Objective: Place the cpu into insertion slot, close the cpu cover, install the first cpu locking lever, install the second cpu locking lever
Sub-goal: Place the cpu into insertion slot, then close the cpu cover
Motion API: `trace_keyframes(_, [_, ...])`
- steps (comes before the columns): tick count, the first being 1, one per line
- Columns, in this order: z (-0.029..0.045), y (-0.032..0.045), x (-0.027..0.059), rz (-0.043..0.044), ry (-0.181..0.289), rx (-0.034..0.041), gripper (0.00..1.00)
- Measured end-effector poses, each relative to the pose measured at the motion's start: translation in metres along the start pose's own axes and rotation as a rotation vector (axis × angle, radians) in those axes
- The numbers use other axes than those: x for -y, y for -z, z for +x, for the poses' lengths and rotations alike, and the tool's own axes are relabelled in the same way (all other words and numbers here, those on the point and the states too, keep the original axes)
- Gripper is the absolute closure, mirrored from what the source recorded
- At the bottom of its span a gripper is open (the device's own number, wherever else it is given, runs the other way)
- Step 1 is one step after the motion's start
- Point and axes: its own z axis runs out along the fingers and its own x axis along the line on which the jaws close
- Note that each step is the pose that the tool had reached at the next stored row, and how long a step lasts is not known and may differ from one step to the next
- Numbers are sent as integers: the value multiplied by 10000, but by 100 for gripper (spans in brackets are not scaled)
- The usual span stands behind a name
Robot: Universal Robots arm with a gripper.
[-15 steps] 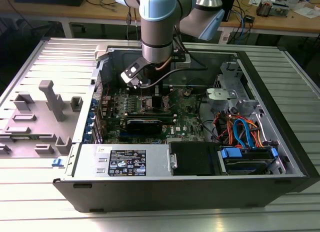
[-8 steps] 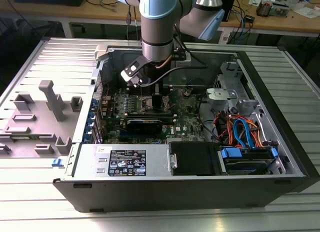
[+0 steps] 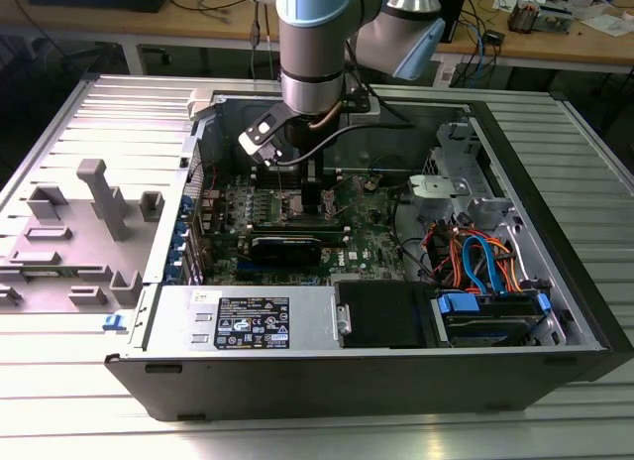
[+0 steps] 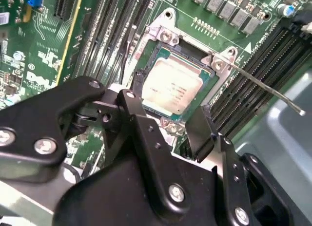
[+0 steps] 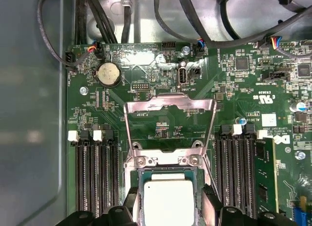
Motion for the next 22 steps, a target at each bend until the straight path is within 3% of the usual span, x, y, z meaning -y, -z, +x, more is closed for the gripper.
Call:
trace_keyframes(5, [-1, 47, -4, 17, 1, 1, 40])
trace_keyframes(7, [-1, 48, -4, 19, 1, 3, 53])
trace_keyframes(9, [-1, 48, -4, 20, 1, 4, 53])
trace_keyframes(15, [-1, 49, -4, 23, 1, 4, 89])
trace_keyframes(22, [-1, 49, -4, 43, 2, 5, 89])
